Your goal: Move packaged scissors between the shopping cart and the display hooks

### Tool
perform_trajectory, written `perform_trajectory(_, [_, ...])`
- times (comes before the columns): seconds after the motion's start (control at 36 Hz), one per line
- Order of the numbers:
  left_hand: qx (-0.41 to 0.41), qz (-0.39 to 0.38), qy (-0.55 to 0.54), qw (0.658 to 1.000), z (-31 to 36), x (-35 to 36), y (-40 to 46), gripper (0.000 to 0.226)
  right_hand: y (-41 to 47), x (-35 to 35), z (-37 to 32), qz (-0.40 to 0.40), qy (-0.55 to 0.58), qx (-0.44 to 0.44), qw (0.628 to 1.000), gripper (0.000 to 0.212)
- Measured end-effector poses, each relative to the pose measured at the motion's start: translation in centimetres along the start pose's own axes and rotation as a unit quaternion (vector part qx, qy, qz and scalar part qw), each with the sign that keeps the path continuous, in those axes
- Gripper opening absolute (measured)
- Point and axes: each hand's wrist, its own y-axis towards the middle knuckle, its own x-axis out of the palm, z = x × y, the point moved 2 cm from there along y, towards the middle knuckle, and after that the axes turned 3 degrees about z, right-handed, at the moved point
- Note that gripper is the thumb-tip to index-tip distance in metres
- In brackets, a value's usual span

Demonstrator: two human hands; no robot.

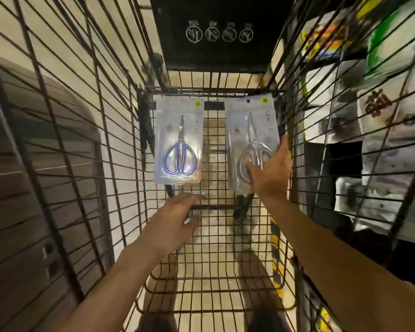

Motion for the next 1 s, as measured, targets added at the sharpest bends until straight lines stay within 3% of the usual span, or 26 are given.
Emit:
perform_trajectory(0.17, [-0.003,-0.009,0.000,1.000,0.5,-0.5,0.2,0.046,-0.8,-1.2,-0.6,0.033,0.036,0.001,0.999,0.107])
perform_trajectory(0.33, [-0.022,0.006,-0.042,0.999,0.8,-0.9,0.6,0.045,-2.3,-1.0,0.0,-0.033,0.143,0.101,0.984,0.071])
perform_trajectory(0.44, [-0.047,0.019,-0.107,0.993,1.3,-0.6,1.0,0.047,-4.1,-1.7,-0.2,-0.056,0.193,0.042,0.979,0.057])
perform_trajectory(0.5, [-0.074,0.032,-0.193,0.978,1.8,-0.4,1.0,0.049,-5.3,-2.4,-0.3,-0.080,0.234,0.051,0.968,0.062])
perform_trajectory(0.56, [-0.093,0.047,-0.274,0.956,2.7,-0.3,0.7,0.051,-6.8,-3.2,-0.6,-0.119,0.304,0.114,0.938,0.071])
perform_trajectory(0.64, [-0.119,0.079,-0.391,0.909,3.8,-0.4,0.4,0.058,-8.7,-4.3,-0.8,-0.153,0.367,0.140,0.907,0.073])
perform_trajectory(0.72, [-0.139,0.089,-0.444,0.881,4.7,-0.6,0.4,0.066,-10.1,-5.2,-1.1,-0.181,0.362,0.129,0.905,0.067])
perform_trajectory(0.89, [-0.138,0.100,-0.478,0.862,5.6,-0.4,0.7,0.082,-11.9,-5.7,-1.3,-0.219,0.335,0.145,0.905,0.064])
perform_trajectory(1.0, [-0.130,0.114,-0.486,0.857,6.1,-1.0,0.1,0.081,-11.4,-6.5,-1.4,-0.182,0.273,0.122,0.937,0.050])
